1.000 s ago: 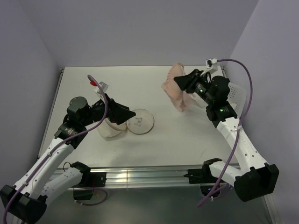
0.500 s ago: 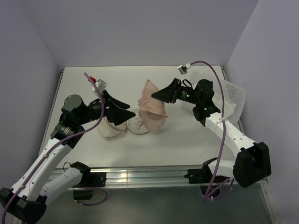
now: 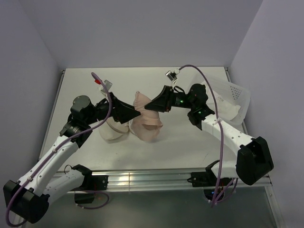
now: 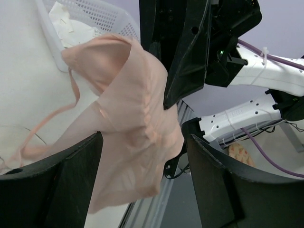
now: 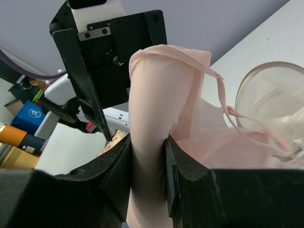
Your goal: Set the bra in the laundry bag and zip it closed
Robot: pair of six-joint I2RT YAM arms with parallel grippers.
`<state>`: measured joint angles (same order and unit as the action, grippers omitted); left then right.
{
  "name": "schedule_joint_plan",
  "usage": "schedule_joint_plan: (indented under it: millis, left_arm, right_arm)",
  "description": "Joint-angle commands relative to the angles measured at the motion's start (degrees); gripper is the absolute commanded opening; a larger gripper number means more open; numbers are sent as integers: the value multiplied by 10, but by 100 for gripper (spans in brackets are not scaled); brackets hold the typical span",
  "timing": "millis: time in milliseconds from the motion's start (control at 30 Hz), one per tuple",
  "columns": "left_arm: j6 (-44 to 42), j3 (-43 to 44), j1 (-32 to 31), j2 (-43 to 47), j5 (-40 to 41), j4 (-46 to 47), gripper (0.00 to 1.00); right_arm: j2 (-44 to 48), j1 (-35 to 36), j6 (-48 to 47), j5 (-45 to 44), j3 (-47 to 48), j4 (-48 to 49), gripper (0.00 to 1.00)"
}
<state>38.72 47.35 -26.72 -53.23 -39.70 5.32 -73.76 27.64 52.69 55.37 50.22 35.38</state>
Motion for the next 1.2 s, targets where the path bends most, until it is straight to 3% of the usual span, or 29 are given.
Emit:
schedule_joint_plan:
  millis: [0, 133, 333, 433, 467, 500, 533, 567, 600, 633, 767, 900, 1000, 1033, 1167]
  left_arm:
    - [32, -17, -2, 5, 6, 75, 77]
    - [36, -28, -3, 3, 13, 85, 71]
    - [37, -35, -3, 5, 21, 91, 49]
    - [37, -33, -4, 2, 25, 89, 35]
    - [39, -38, -4, 7, 28, 92, 24]
    - [45, -43, -3, 10, 32, 96, 19]
    - [48, -46, -3, 15, 43, 101, 5]
    - [49, -47, -3, 25, 52, 99, 0]
    - [49, -46, -3, 30, 60, 94, 0]
    - [49, -46, -3, 35, 75, 88, 0]
    - [66, -26, -3, 58, 118, 35, 0]
    - [85, 10, -3, 65, 175, -35, 0]
    - [108, 21, -4, 68, 212, -51, 0]
    - [112, 23, -4, 68, 220, -51, 0]
    - [127, 40, -4, 55, 242, -50, 0]
  right_arm:
    - [-10, 10, -1, 4, -1, 31, 36]
    - [-17, 20, -6, 3, -3, 31, 36]
    - [-34, 29, -18, -3, -5, 16, 36]
    - [-39, 33, -47, -8, 10, -28, 36]
    - [-42, 36, -56, -10, 15, -42, 36]
    - [-42, 37, -63, -14, 16, -59, 36]
    - [-39, 41, -73, -16, 16, -64, 38]
    - [-36, 41, -80, -19, 17, -70, 41]
    - [-33, 41, -89, -32, 19, -95, 48]
    - [-26, 41, -117, -41, 28, -114, 62]
    - [8, 41, -186, -85, 47, -201, 86]
    - [69, 44, -280, -180, 53, -292, 87]
    - [129, 79, -366, -303, 51, -342, 87]
    - [155, 93, -386, -361, 45, -346, 87]
    - [186, 173, -454, -459, 38, -334, 87]
